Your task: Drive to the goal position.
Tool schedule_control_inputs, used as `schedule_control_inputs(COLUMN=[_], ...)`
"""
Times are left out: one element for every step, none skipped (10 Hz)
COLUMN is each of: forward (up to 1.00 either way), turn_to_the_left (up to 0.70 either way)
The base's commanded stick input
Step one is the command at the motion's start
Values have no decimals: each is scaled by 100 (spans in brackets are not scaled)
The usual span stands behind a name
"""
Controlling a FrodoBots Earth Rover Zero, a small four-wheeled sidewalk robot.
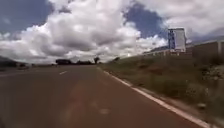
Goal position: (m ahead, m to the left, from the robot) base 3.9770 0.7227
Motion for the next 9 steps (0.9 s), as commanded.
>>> schedule_control_inputs(forward=[100,100,100,100,100,100,100,100,100], turn_to_the_left=[0,0,0,0,0,0,0,0,0])
